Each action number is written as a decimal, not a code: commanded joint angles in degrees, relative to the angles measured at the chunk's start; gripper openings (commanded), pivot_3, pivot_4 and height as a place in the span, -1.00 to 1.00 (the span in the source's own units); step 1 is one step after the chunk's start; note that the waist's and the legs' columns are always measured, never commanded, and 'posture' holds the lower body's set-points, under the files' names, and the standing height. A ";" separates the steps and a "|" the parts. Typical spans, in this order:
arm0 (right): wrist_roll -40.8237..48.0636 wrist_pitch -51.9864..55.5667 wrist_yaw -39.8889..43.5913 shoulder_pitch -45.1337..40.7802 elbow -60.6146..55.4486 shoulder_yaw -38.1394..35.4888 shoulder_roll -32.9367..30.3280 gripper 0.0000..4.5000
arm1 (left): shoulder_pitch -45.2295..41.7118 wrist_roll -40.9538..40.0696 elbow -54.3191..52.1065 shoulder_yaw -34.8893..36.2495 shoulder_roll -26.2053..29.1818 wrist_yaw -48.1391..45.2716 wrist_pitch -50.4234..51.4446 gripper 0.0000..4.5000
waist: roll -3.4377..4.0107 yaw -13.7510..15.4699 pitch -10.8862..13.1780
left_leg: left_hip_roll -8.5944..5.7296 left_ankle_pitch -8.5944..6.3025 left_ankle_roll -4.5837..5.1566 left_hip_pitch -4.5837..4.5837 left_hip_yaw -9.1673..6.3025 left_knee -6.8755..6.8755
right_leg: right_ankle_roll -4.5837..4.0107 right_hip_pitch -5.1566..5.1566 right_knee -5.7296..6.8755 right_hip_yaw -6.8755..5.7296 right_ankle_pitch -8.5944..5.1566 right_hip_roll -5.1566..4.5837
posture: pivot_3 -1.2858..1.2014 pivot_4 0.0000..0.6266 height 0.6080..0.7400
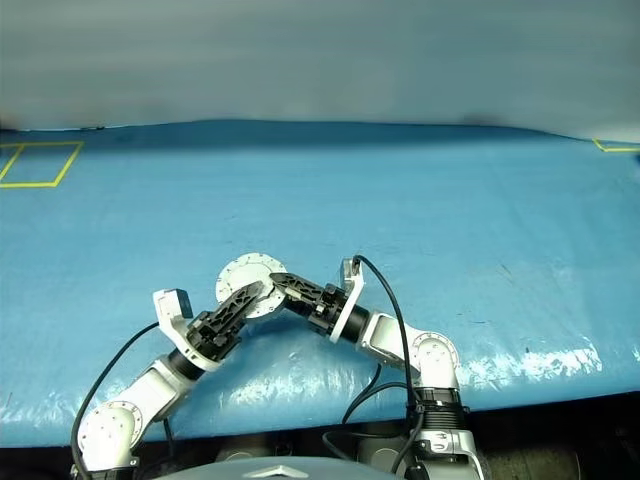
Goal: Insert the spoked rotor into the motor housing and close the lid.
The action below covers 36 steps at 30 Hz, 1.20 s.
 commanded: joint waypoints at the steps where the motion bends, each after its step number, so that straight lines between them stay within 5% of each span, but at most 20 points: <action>1: 3.02 -0.10 1.92 -1.22 -3.54 0.04 0.41 0.06 | -0.80 0.08 0.66 0.56 -1.13 -0.68 -0.66 0.77 | 0.00 0.00 0.00 | 0.00 0.00 0.00 0.00 0.00 0.00 | 0.00 0.00 0.00 0.00 0.00 0.00 | 0.03 -0.52 1.00; 8: 1.18 -0.82 2.07 -1.00 -3.64 0.39 -0.14 0.06 | -1.29 0.23 0.47 3.44 -2.42 2.55 -2.43 0.21 | -0.01 0.03 0.00 | -0.01 0.00 0.00 -0.01 0.00 0.01 | 0.00 0.00 -0.01 0.02 0.00 -0.02 | 0.03 -0.52 1.00; 25: -14.17 -11.08 4.74 0.45 -7.48 1.39 1.40 0.06 | -1.70 2.47 -0.88 3.28 -3.09 5.08 -3.44 0.15 | -0.01 0.08 0.00 | -0.01 0.00 0.00 -0.01 -0.01 0.01 | 0.08 0.00 -0.01 0.00 0.04 -0.01 | 0.03 -0.52 1.00; 31: -12.78 -9.14 6.37 0.27 -6.14 0.76 1.58 0.93 | -2.18 1.67 -1.40 4.43 -4.15 5.80 -4.79 0.15 | -0.03 0.11 0.00 | -0.01 0.00 0.00 -0.01 0.00 0.03 | 0.08 0.01 -0.01 0.01 0.04 -0.01 | 0.03 -0.52 1.00; 36: -12.83 -8.05 6.75 0.06 -6.14 0.24 1.21 0.98 | -3.96 1.46 -1.56 8.27 -4.51 7.33 -7.54 0.15 | -0.03 0.12 0.01 | 0.00 0.01 -0.01 -0.01 -0.01 0.03 | 0.03 0.00 0.01 -0.01 0.02 0.00 | 0.03 -0.52 1.00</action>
